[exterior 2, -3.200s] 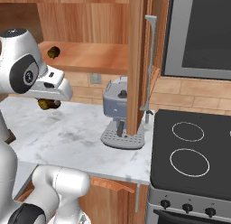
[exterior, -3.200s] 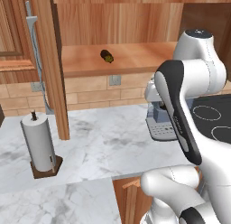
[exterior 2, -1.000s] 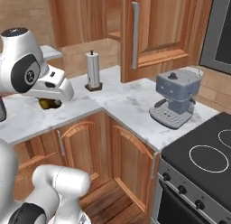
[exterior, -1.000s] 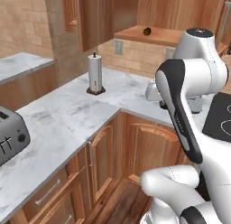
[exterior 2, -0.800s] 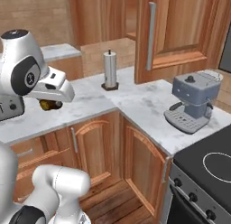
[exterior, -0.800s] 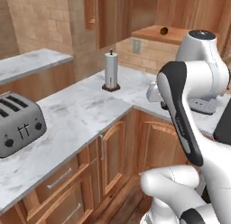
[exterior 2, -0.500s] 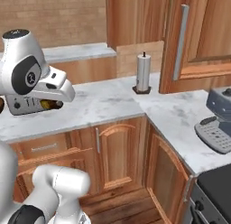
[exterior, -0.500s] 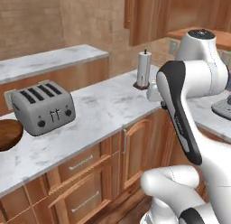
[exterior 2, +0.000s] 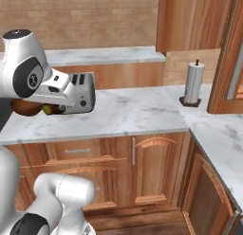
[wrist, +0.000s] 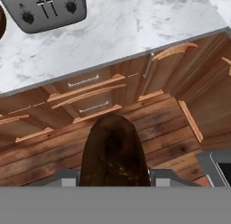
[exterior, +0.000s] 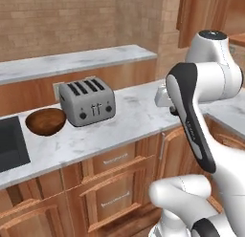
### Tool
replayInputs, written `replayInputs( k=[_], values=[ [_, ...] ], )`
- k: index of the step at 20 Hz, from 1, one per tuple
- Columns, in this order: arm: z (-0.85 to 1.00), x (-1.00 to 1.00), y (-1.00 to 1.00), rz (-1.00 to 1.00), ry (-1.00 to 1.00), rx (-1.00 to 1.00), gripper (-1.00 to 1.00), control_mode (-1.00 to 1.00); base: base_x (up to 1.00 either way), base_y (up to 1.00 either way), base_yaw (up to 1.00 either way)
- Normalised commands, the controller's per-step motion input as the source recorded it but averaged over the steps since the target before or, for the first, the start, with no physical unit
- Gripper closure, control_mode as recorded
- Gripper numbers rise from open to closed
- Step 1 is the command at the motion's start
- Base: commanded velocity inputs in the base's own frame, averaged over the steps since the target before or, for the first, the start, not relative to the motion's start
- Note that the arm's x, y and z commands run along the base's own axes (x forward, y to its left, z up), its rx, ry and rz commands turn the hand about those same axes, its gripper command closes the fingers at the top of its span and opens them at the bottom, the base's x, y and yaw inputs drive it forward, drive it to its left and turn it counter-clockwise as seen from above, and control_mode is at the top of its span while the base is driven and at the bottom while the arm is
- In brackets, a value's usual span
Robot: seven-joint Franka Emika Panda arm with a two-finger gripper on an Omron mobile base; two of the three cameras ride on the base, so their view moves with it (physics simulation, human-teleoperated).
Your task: Pick the sweet potatos from the cabinet and place them in one bowl. Pick the potato from the sink and place it in the other bowl.
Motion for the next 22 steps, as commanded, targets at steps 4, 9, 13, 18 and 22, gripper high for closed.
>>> replayInputs(
  k=[4, 9, 13, 18, 22],
  values=[
    [0.0, 0.0, 0.0, 0.0, 0.0, 0.0, 1.0, 1.0, 0.18, 0.83, 0.12],
    [0.0, 0.0, 0.0, 0.0, 0.0, 0.0, 1.0, 1.0, 0.08, 0.84, 0.11],
    [0.0, 0.0, 0.0, 0.0, 0.0, 0.0, 1.0, 1.0, 0.3, 0.56, 0.21],
    [0.0, 0.0, 0.0, 0.0, 0.0, 0.0, 1.0, 1.0, 0.29, 0.03, 0.38],
    [0.0, 0.0, 0.0, 0.0, 0.0, 0.0, 1.0, 1.0, 0.16, 0.01, 0.37]
  ],
)
